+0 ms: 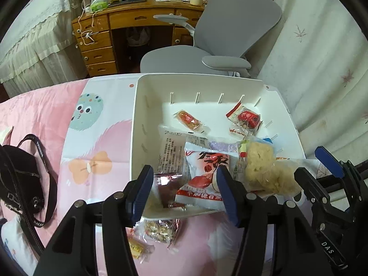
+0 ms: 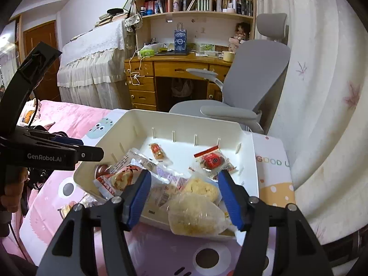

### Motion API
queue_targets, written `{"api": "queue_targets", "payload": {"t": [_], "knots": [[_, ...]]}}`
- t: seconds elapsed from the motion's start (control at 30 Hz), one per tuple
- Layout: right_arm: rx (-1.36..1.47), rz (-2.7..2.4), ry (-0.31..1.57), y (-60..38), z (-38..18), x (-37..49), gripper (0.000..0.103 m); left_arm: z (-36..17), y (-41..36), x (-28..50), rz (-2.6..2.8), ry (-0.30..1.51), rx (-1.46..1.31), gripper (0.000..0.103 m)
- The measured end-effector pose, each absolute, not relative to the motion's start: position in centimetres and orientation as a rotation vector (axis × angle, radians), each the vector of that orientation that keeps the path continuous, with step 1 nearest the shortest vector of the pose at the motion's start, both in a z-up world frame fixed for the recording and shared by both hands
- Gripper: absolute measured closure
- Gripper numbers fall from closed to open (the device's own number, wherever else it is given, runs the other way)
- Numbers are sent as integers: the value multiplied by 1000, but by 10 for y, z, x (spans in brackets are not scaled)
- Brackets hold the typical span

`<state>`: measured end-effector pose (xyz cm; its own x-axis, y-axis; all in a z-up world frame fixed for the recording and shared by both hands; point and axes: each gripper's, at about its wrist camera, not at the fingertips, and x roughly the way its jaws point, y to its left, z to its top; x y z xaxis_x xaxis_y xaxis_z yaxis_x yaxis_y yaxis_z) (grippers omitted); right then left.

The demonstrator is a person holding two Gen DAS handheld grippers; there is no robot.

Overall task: Organize snacks
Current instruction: 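Carry both packs over the white box and open both tools to drop them, then withdraw both tools from the box toward the yellow and nut packs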

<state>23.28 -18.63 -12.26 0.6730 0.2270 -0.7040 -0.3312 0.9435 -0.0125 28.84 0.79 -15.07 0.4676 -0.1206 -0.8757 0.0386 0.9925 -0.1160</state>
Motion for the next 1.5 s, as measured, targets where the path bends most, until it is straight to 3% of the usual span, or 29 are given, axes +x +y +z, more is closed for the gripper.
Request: {"api": "queue_targets", "payload": {"t": [0.27, 0.93, 1.5], "knots": [[-71, 361, 816, -205, -117, 217, 37, -133, 7, 255, -18, 1053, -89, 40], [125, 536, 1035, -230, -130, 173, 31, -138, 9, 132, 163, 1071, -155, 39], [357, 451, 1345, -160, -185, 186, 31, -185, 100, 133, 104, 1178, -137, 35]]}}
